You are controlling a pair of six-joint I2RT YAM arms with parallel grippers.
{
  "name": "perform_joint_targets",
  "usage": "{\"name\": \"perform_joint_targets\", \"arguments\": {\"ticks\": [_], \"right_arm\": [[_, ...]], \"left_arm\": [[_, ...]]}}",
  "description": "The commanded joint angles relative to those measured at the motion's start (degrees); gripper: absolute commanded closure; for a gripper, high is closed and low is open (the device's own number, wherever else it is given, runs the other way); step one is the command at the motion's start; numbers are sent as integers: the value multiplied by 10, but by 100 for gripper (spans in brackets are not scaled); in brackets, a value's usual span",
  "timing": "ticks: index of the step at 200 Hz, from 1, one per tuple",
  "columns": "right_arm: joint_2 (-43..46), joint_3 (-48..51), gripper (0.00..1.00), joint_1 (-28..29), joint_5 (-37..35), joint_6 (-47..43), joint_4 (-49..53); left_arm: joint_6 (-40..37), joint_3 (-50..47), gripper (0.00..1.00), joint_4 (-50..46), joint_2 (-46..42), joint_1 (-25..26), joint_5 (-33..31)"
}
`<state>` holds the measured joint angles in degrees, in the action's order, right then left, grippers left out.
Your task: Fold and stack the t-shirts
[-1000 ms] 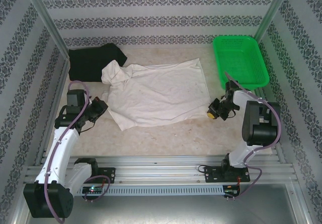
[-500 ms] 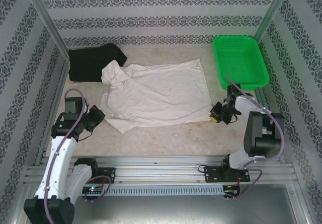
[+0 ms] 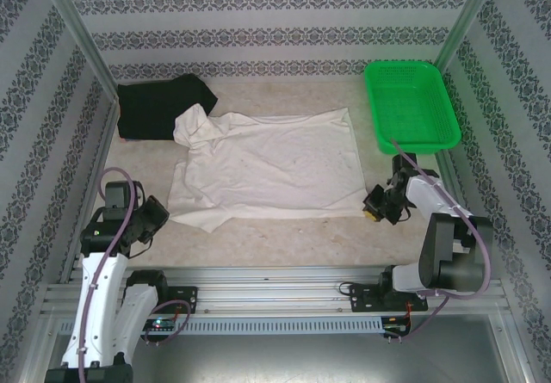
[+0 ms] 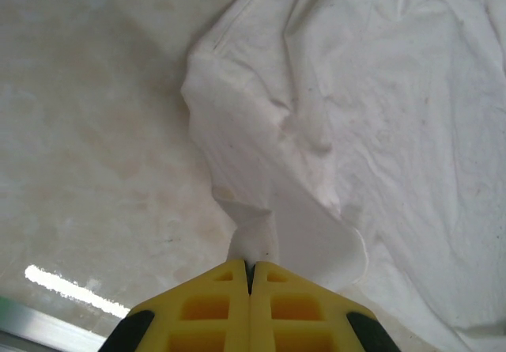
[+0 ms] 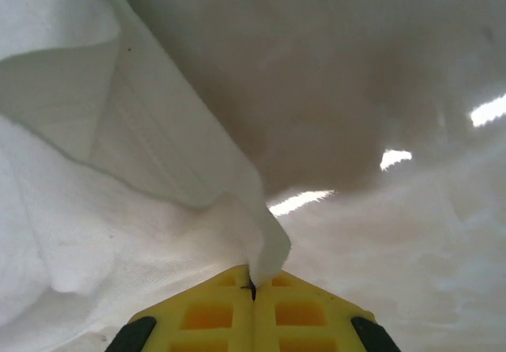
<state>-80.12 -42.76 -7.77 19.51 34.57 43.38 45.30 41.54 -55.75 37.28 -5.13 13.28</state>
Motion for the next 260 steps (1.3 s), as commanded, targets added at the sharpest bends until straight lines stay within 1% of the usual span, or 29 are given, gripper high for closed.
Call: {"name": "perform_joint_targets", "arguments": {"ticks": [1, 26, 43, 56, 73, 98, 133, 169, 209, 236, 260], "right_arm": [[7, 26, 100, -6, -4, 8, 3], [-4, 40, 92, -6, -8, 4, 1], [-1, 41, 82, -7, -16, 6, 4], [11, 39, 69, -6, -18, 11, 10], [31, 31, 64, -7, -18, 14, 25], [51, 25, 62, -7, -15, 17, 37], [40, 42, 61, -8, -4, 21, 23], [29, 50, 66, -8, 5, 30, 3], [75, 62, 71, -8, 25, 20, 40], [79, 90, 71, -8, 17, 34, 18], [56, 83, 70, -9, 11, 39, -11]], "left_arm": [[18, -21, 100, 0, -17, -8, 6], [18, -37, 100, 16, -19, -8, 26], [23, -50, 100, 31, -20, -8, 43], [25, -54, 100, 38, -21, -8, 50], [25, -58, 100, 46, -21, -8, 58], [26, -65, 100, 53, -22, -8, 64], [29, -69, 100, 61, -22, -8, 66], [24, -65, 100, 62, -18, -8, 66], [15, -56, 100, 57, -15, -8, 61], [16, -61, 100, 68, -10, -8, 64], [11, -56, 100, 75, 0, -8, 65]]}}
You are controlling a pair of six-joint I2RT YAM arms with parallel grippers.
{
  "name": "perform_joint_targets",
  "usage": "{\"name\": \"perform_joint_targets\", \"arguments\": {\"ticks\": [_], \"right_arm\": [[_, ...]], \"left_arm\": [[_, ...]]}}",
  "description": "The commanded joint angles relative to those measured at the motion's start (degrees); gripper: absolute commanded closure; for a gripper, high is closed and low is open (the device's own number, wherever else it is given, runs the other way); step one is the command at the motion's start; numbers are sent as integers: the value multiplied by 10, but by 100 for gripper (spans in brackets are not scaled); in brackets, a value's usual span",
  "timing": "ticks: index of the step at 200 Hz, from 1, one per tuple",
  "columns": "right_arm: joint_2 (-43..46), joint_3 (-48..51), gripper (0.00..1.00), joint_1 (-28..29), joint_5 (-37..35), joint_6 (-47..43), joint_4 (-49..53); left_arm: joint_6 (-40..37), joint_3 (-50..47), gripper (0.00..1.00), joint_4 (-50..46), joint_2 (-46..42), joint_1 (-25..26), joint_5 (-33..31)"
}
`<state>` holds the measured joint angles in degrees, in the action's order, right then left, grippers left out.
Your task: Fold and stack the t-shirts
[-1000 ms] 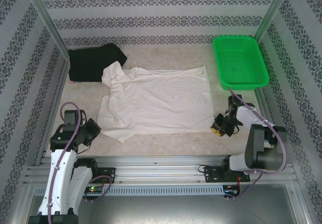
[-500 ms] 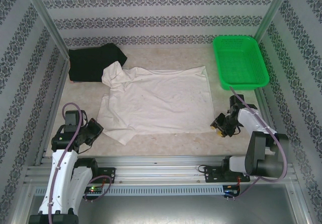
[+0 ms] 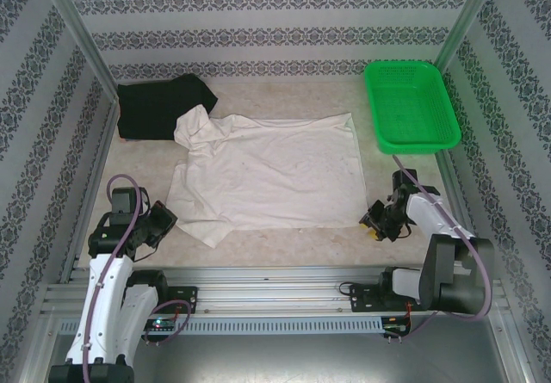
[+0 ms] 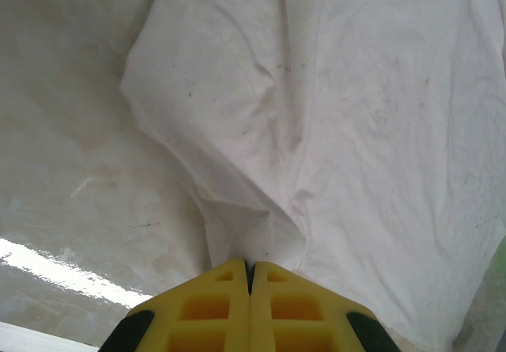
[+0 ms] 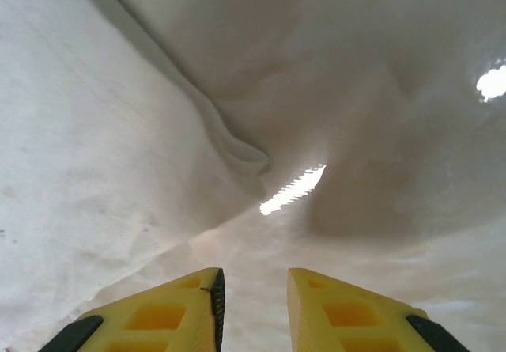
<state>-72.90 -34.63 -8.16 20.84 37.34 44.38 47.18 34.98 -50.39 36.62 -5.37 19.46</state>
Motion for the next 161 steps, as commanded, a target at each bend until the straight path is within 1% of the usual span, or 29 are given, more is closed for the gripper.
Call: {"name": "perform_joint_targets", "arguments": {"ticks": [1, 64, 109, 137, 161], "right_arm": [[-17, 1, 70, -5, -2, 12, -21], [-69, -26, 70, -6, -25, 11, -64], [-86, -47, 70, -7, -35, 12, -79], [-118, -65, 72, -10, -30, 16, -96], [-128, -86, 74, -9, -27, 17, -98]], "left_arm": [[-9, 10, 100, 21, 7, -5, 3], [-16, 17, 100, 20, 4, -5, -1], [-17, 15, 100, 25, 3, -5, -1], [-16, 11, 100, 28, 1, -5, 1], [-19, 16, 100, 26, 1, -5, 1]]}}
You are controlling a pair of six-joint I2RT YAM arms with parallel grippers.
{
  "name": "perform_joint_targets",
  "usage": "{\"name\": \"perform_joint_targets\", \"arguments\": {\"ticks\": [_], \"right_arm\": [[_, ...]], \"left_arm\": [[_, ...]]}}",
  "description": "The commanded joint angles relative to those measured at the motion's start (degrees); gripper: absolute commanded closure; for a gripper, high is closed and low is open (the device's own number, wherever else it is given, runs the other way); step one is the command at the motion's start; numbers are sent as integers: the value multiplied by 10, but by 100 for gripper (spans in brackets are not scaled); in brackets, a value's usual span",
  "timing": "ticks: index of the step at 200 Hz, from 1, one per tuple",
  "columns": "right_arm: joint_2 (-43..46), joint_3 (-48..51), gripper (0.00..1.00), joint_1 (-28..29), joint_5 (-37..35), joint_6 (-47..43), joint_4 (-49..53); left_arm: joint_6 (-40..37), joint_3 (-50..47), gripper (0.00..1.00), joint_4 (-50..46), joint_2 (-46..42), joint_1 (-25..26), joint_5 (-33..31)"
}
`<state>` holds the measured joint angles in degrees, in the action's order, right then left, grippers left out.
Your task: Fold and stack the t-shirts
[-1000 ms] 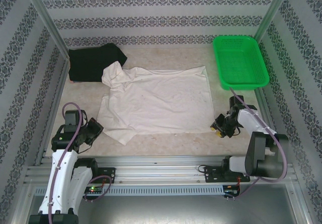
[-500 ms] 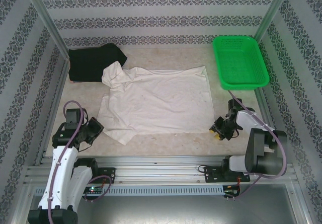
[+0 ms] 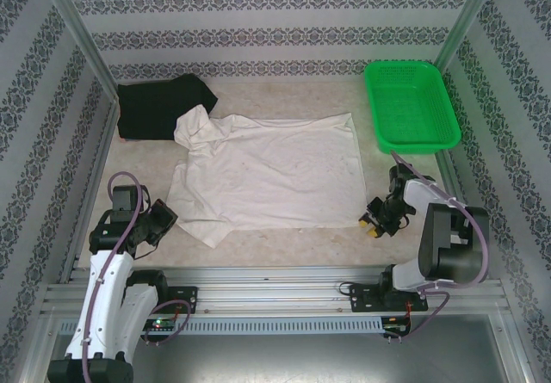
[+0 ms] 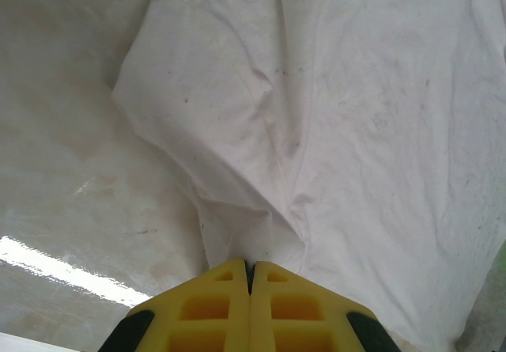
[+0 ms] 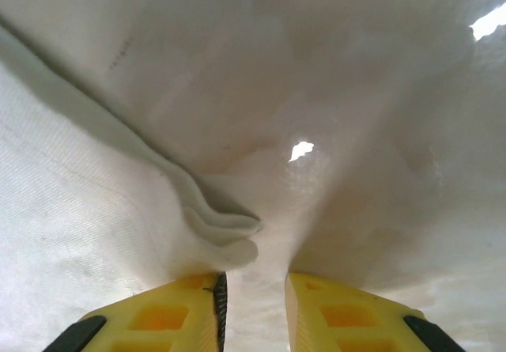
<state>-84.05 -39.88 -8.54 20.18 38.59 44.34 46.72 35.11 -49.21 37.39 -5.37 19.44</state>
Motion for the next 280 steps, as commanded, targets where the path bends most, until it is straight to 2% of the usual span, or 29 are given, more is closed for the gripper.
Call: {"name": "perform_joint_targets", "arguments": {"ticks": [1, 29, 97, 191, 280], "right_arm": [[-17, -35, 74, -6, -20, 4, -98], [-24, -48, 78, -5, -21, 0, -93], [-41, -61, 77, -6, -9, -3, -96], [51, -27, 75, -9, -21, -21, -9], [45, 14, 73, -10, 10, -6, -37]], "left_arm": [[-15, 14, 100, 14, -6, -5, 1], [-15, 14, 100, 12, -9, -5, 0], [-10, 6, 100, 24, -8, -5, 2], [-12, 5, 100, 34, -5, -5, 8], [-20, 9, 100, 53, 14, -5, 14]]}}
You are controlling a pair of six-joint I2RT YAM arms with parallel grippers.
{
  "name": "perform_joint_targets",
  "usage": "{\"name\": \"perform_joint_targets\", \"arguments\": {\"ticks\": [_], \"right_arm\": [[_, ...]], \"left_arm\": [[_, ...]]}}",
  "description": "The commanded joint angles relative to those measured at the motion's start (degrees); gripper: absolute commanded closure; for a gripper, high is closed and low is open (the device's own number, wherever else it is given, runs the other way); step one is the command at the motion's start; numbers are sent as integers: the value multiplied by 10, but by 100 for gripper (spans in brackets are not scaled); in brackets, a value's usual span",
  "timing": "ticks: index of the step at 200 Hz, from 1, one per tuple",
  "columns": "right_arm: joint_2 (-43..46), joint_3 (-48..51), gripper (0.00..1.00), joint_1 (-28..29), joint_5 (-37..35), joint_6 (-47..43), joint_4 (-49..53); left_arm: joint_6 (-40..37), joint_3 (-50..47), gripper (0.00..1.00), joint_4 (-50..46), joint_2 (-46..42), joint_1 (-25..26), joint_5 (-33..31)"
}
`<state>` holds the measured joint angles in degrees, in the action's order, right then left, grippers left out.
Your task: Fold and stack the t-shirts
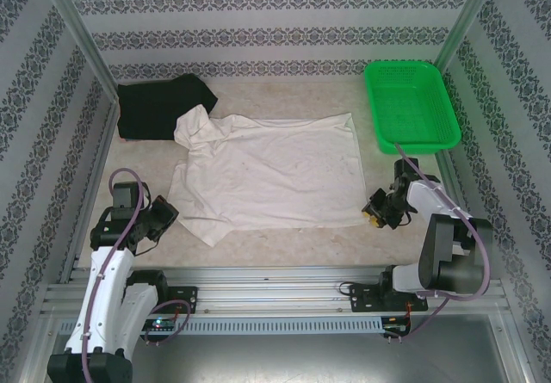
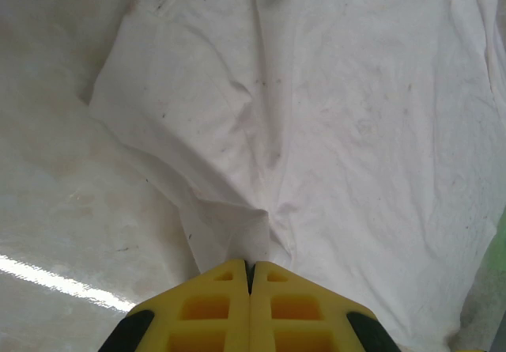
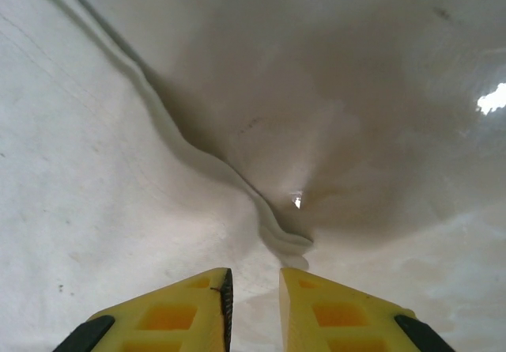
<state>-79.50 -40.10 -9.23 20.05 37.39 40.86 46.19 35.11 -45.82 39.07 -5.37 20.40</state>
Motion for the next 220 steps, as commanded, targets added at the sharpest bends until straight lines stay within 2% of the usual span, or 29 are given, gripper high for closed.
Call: {"name": "perform_joint_targets", "arguments": {"ticks": [1, 81, 96, 119, 140, 186, 220], "right_arm": [[-1, 18, 73, -3, 11, 7, -3], [-47, 23, 72, 1, -1, 15, -54], [-63, 13, 77, 1, -14, 15, -62], [-78, -13, 91, 1, -30, 17, -74], [-88, -42, 100, 0, -26, 22, -79], [-82, -86, 100, 1, 3, 23, -47], [-33, -95, 100, -7, 16, 22, -13]], "left_arm": [[-15, 8, 100, 19, -3, -5, 4], [-15, 4, 100, 25, -1, -6, 5], [-16, 5, 100, 26, 0, -5, 2], [-26, 16, 100, 31, 0, -5, 0], [-32, 25, 100, 40, 1, -6, 4], [-43, 50, 100, 36, 3, -6, -5], [-40, 84, 100, 47, 3, -6, -4]]}}
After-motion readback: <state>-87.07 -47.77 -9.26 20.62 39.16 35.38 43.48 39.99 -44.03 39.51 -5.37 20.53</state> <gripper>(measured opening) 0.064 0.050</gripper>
